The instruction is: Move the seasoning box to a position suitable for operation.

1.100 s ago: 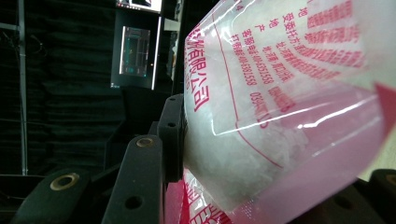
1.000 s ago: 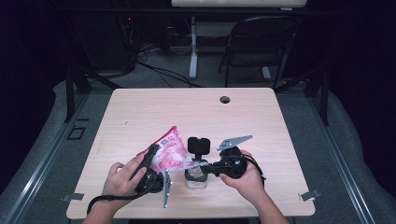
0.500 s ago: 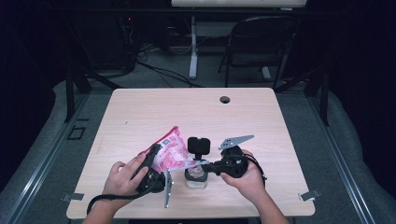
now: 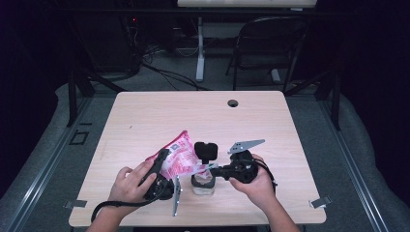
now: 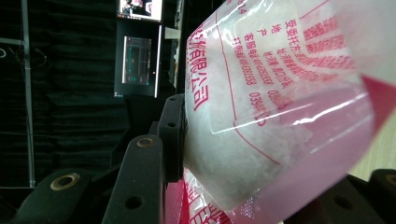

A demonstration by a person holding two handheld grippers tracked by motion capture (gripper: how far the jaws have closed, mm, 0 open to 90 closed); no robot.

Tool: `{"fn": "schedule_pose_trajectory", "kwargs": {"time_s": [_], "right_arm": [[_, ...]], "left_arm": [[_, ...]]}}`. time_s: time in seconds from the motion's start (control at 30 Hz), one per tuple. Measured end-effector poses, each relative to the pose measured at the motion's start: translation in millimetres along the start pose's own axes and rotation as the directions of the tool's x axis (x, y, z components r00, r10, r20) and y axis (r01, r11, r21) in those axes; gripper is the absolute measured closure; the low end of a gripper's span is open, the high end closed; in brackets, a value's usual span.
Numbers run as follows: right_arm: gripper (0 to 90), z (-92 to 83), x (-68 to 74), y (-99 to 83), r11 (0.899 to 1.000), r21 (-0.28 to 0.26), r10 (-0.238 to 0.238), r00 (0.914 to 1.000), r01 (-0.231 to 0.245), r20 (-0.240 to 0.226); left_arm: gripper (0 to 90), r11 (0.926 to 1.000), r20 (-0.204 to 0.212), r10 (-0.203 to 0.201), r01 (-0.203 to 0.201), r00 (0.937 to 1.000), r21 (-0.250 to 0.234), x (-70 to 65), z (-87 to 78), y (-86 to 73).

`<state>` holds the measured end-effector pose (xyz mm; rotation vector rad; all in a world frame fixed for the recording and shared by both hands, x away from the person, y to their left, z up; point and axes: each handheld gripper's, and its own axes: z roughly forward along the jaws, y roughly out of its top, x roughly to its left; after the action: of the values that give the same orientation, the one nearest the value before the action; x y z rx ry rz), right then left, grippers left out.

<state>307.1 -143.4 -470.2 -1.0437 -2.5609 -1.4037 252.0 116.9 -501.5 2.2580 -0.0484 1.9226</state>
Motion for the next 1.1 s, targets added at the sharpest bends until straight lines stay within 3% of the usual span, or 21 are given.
{"fn": "schedule_pose_trajectory", "kwargs": {"time_s": [1.1], "right_arm": [[90.0,9.9,-1.9,-0.2,1.000,0.020,-0.006,0.9999,0.006,0.011]], "left_arm": [[64.2,0.9996,-0.025,0.026,-0.026,0.9993,0.006,0.1,0.1,-3.2]]}}
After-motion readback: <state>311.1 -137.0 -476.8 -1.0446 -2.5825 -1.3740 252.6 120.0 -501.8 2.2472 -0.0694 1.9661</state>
